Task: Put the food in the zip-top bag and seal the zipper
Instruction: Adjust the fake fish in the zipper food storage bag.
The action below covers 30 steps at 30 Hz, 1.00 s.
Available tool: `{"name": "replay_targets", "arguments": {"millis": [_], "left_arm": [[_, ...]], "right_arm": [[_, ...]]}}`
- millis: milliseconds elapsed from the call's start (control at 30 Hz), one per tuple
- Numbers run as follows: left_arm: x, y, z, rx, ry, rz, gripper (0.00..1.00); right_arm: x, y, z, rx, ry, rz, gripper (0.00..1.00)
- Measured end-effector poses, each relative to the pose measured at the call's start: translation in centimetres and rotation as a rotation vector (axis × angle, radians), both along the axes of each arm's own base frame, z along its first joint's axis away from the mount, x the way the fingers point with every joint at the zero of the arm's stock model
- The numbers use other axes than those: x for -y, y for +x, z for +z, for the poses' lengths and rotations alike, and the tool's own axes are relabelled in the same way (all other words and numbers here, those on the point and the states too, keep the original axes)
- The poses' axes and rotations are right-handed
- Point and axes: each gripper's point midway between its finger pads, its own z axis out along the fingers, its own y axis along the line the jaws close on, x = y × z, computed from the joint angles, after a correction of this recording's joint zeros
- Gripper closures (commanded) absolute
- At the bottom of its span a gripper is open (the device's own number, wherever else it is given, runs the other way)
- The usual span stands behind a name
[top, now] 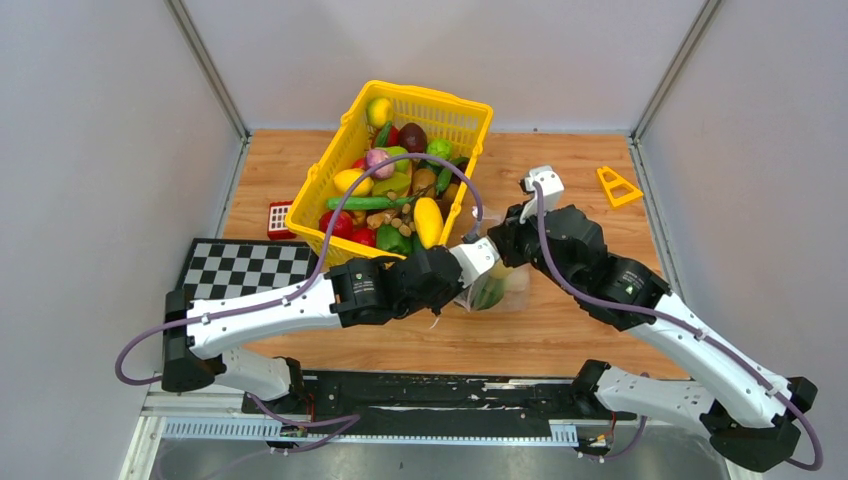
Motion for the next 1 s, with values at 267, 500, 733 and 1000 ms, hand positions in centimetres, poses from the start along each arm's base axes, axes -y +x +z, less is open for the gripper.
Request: {"name": "replay_targets", "arguments": {"millis": [267,500,733,1000], "left_arm": [[1.3,0.8,1.9,0.035,-0.054,0.021,1.00],[3.1,1.2,3.7,0.003,-0.113,-0.033,1.00],[3.0,2.6,4.1,-0.065,-0.143,-0.056,1.00],[3.6,3.2,4.8,-0.068,-0.155,-0.053,0.93]], "right_arm": [[0.1,-1.0,0.6,0.017,0.029,0.045,1.00],[-0.3,-2.6,0.7,0.070,0.019,0.173,1.00],[-0.8,-3.6,0.9,0.127,-0.033,0.287,1.00],[-2.0,-4.9,-0.2,0.120,-0.045,0.407,1.00]]}}
